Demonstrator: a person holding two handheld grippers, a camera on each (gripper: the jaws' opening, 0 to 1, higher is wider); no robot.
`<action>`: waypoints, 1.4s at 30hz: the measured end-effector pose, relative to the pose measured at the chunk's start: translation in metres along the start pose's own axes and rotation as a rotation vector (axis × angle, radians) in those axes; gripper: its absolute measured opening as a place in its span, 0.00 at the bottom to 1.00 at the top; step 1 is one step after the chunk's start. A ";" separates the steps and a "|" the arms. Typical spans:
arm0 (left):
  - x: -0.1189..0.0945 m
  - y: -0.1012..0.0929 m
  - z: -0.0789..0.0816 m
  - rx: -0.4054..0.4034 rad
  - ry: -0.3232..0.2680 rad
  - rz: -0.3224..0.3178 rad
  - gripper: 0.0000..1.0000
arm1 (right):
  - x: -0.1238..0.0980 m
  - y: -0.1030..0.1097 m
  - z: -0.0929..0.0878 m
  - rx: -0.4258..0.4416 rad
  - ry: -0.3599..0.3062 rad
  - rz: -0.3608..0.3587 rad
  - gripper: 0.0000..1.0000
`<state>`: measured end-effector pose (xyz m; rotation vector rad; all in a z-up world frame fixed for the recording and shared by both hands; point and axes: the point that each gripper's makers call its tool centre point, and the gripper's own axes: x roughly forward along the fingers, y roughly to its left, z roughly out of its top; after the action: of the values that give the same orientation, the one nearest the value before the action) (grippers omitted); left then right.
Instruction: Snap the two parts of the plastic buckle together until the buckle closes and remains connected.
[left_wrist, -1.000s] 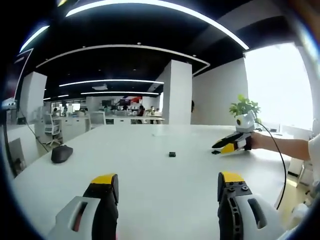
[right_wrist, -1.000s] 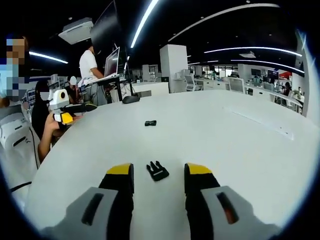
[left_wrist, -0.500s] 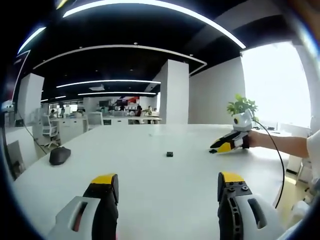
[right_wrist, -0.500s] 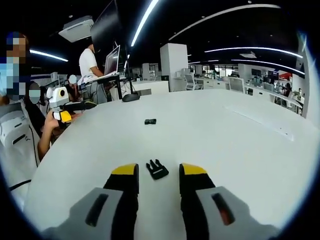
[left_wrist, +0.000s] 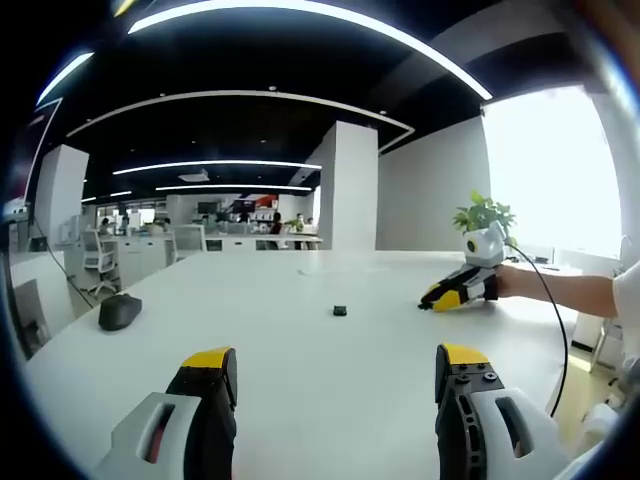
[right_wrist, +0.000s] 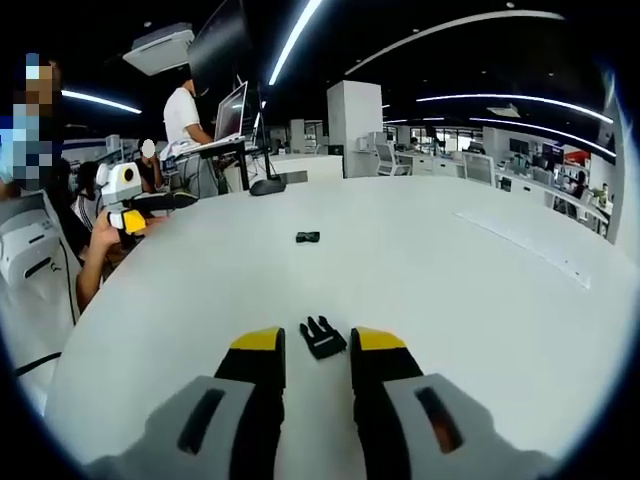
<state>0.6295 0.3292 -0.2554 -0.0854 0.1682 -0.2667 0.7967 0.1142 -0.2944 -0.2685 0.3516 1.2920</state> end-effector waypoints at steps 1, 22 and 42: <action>0.000 0.000 0.000 0.000 0.000 0.000 0.83 | 0.000 0.000 0.000 -0.001 0.000 0.000 0.22; -0.001 0.003 -0.004 0.000 0.008 0.002 0.83 | 0.004 0.003 0.000 -0.061 0.013 0.001 0.12; 0.003 -0.001 -0.005 -0.004 0.014 -0.016 0.83 | -0.001 0.014 0.016 -0.065 -0.032 -0.011 0.11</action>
<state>0.6310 0.3277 -0.2605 -0.0889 0.1822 -0.2833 0.7850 0.1228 -0.2797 -0.3034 0.2809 1.2969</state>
